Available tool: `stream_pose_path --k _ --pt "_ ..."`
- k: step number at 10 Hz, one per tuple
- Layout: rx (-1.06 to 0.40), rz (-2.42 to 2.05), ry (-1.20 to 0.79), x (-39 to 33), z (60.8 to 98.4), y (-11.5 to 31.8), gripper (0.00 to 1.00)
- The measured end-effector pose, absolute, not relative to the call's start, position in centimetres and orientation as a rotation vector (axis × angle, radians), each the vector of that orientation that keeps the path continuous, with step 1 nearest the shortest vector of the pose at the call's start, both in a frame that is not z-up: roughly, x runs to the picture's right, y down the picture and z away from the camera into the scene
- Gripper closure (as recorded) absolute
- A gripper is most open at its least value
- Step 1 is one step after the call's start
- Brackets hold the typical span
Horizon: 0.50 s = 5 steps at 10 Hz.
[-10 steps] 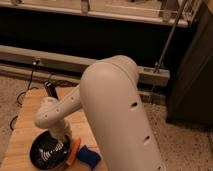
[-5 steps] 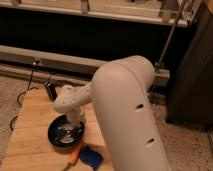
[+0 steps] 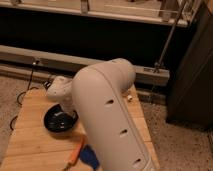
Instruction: Drag the ceramic bowl in a circle
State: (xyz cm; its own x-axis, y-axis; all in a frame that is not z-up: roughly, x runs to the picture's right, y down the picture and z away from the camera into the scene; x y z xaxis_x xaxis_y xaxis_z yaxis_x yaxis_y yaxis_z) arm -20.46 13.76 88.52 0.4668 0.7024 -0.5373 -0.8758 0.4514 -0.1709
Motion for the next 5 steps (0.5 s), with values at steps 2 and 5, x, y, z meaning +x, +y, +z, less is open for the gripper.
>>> stream_pose_path --k 2,5 --pt "-0.462 0.953 0.352 -26.5 87.8 12.5 0.85" --pt "-0.485 0.867 0.285 -32.3 86.0 13.4 0.85"
